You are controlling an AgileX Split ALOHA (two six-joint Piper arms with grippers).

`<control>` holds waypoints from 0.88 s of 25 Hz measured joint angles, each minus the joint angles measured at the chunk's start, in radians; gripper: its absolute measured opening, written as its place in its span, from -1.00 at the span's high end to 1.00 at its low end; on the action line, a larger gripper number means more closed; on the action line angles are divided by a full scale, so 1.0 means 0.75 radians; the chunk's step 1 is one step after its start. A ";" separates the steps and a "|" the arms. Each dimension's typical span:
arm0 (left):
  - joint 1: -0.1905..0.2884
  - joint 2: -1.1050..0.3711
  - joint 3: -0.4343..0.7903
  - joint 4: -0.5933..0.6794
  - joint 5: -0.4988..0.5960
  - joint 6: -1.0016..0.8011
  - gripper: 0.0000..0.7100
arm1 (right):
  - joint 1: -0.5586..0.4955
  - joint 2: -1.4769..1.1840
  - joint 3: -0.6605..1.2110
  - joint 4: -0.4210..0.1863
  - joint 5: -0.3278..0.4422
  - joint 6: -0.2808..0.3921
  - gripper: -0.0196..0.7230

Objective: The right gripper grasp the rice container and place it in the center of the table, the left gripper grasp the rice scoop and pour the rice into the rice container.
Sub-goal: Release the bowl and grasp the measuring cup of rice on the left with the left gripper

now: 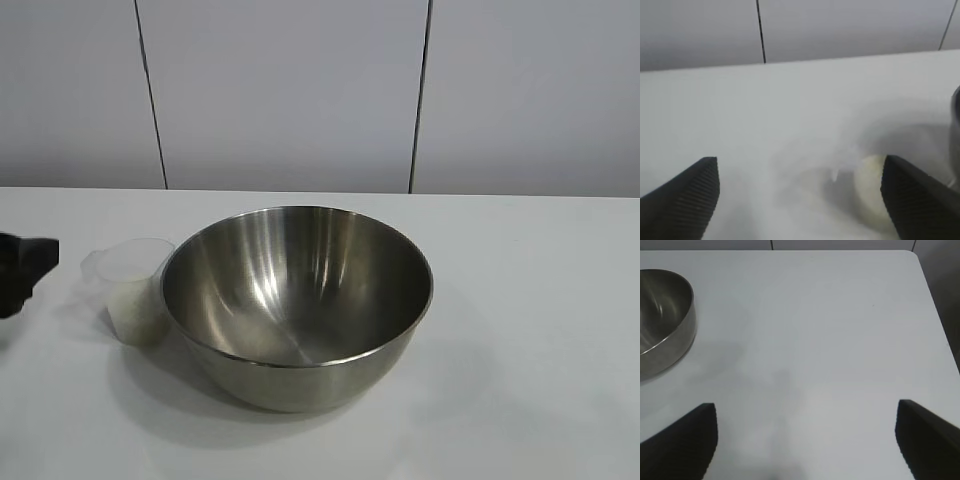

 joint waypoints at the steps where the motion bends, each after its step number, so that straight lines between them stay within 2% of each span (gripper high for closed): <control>1: 0.001 0.023 -0.014 0.004 -0.001 0.001 -0.70 | 0.000 0.000 0.000 0.000 0.000 0.000 -0.83; 6: 0.042 0.123 -0.101 0.034 -0.008 0.014 -0.70 | 0.000 0.000 0.000 0.000 0.000 0.000 -0.83; 12: 0.116 0.214 -0.193 0.179 -0.016 0.022 -0.70 | 0.000 0.000 0.000 0.000 0.000 0.000 -0.83; 22: 0.124 0.294 -0.302 0.297 -0.020 0.100 -0.70 | 0.000 0.000 0.000 0.000 0.000 0.000 -0.83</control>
